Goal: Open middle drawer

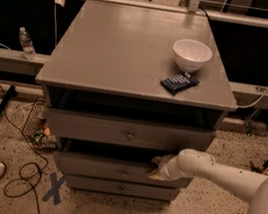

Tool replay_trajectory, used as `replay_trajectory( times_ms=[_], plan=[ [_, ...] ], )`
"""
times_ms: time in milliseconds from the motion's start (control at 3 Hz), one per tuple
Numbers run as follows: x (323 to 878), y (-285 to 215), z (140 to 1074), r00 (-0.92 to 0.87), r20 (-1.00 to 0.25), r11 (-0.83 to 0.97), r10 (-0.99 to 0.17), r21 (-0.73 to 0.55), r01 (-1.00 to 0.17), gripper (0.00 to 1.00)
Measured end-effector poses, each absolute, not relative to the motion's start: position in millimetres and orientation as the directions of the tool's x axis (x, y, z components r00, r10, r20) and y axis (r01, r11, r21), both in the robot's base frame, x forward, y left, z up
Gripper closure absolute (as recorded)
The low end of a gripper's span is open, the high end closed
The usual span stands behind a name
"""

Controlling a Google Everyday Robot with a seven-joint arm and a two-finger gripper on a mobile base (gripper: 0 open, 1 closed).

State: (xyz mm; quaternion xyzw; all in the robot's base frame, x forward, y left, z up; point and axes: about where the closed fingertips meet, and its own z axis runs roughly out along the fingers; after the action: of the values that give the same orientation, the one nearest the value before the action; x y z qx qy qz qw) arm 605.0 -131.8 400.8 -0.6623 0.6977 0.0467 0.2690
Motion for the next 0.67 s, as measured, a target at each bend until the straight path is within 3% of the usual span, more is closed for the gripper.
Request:
replay_trajectory(
  times_ms=[667],
  plan=[
    [582,-142,402,-0.026,-0.442,0.154,-0.897,-0.257,-0.954,1.00]
  ],
)
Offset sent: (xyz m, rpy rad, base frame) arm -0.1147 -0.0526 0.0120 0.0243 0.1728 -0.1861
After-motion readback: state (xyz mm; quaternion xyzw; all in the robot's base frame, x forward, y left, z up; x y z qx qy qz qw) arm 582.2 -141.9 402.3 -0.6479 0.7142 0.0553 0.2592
